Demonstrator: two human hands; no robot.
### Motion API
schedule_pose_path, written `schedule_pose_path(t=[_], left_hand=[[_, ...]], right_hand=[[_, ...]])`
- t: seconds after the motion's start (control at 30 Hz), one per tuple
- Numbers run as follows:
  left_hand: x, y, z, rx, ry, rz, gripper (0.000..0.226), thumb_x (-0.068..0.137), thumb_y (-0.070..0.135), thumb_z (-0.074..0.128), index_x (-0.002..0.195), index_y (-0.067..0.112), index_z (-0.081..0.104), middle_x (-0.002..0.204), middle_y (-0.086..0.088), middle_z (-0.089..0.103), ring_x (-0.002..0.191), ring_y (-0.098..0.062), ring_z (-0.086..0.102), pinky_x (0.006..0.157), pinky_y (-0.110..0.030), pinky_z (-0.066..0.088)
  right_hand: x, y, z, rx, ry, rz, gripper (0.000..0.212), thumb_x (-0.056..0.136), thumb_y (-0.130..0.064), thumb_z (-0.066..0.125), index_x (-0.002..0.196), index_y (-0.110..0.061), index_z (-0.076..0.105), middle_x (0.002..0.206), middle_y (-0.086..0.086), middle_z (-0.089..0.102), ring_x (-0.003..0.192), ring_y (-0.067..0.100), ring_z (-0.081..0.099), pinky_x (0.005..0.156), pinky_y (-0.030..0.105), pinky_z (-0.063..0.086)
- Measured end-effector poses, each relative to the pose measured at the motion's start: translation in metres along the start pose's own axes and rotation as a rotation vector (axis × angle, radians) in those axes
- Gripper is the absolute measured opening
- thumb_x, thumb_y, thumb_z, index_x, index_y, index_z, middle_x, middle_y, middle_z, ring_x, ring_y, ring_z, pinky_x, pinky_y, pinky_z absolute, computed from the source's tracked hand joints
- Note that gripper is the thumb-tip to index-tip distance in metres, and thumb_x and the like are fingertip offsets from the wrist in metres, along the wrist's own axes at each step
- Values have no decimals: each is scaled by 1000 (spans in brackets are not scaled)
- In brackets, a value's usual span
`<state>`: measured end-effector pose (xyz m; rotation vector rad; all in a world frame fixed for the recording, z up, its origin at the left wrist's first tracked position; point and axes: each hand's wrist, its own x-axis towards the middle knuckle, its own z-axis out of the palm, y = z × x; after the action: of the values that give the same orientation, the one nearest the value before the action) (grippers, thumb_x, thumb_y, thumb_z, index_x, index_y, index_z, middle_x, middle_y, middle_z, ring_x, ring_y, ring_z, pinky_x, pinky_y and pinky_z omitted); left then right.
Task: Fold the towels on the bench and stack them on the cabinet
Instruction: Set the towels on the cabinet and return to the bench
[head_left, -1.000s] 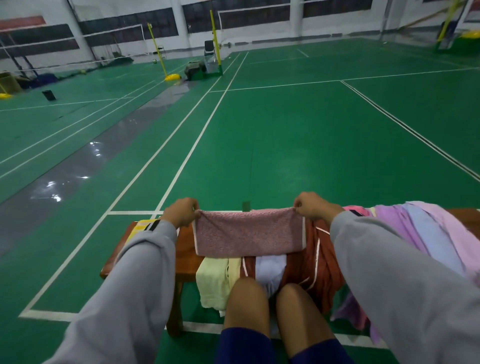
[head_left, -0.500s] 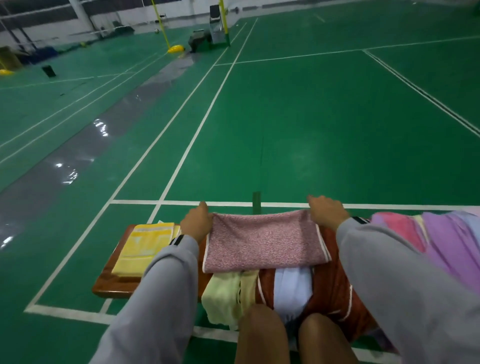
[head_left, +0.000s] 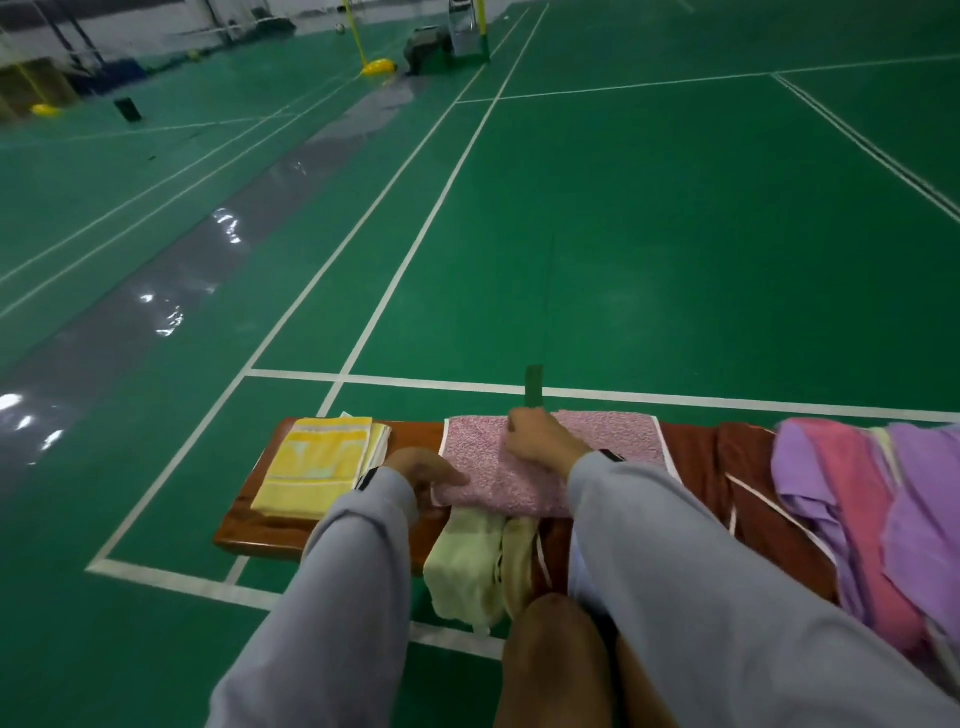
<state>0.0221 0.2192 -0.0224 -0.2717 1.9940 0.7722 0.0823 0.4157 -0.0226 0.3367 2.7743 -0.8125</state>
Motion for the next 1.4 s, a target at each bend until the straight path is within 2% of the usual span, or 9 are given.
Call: schedule_pose_path(t=[0.13,0.3,0.5,0.6,0.7,0.8,0.9,1.07,1.4], left_hand=[[-15,3,-4,177,47,-38,61,94,31,74,143,6,48,59,0,45,50,-10,35,46,-19,36],[-30,15,7,20,109,154,26,85,18,76,106,8,64,85,-7,62,68,-16,56,59,-25,49],[-75,68,41,60,120,592,35,63,19,72,95,4,71,86,-10,67,77,-25,62,72,-40,56],[-98,84,68,256,134,716,17,79,12,75,94,13,66,87,-6,63,76,-21,59,66,-34,53],[-102,95,99,359,130,760,21,88,13,69,108,10,65,92,-10,65,77,-25,62,70,-42,59],[-104,104,129,469,251,829,11,90,23,68,91,13,64,95,-16,67,81,-27,58,67,-33,42],[-99,107,156,498,323,827,32,87,40,66,78,9,63,88,-19,70,76,-27,58,65,-31,36],[-94,107,188,455,323,835,19,94,19,65,80,7,63,77,-11,57,71,-24,51,56,-32,31],[-91,111,228,379,469,936,12,89,12,59,83,3,64,83,-15,68,68,-27,54,57,-31,34]], right_hand=[[1,-24,17,9,-26,-24,19,99,-20,54,111,-9,63,110,11,65,91,24,61,75,33,50],[-7,-31,10,99,12,9,35,104,-38,50,92,-8,62,95,11,66,83,27,64,78,40,57],[-16,-21,-37,748,40,253,62,90,-68,60,93,-6,69,84,15,73,71,30,74,58,34,59],[-19,-1,-57,846,115,323,53,77,-52,79,98,-5,67,94,15,74,81,29,74,71,41,63],[-29,22,-73,755,192,353,31,75,-20,76,98,-2,69,95,17,73,77,29,72,62,36,58],[-38,50,-81,679,220,402,22,80,-4,70,100,5,68,94,19,70,80,32,69,62,38,57],[-44,81,-77,529,247,397,19,87,-8,68,103,2,71,96,17,68,84,28,63,69,32,48],[-48,115,-68,384,290,362,1,80,-6,69,81,-7,70,86,15,70,83,31,67,65,32,46],[-53,147,-71,369,351,333,31,82,-6,66,60,-17,47,62,2,50,62,22,48,52,30,30]])
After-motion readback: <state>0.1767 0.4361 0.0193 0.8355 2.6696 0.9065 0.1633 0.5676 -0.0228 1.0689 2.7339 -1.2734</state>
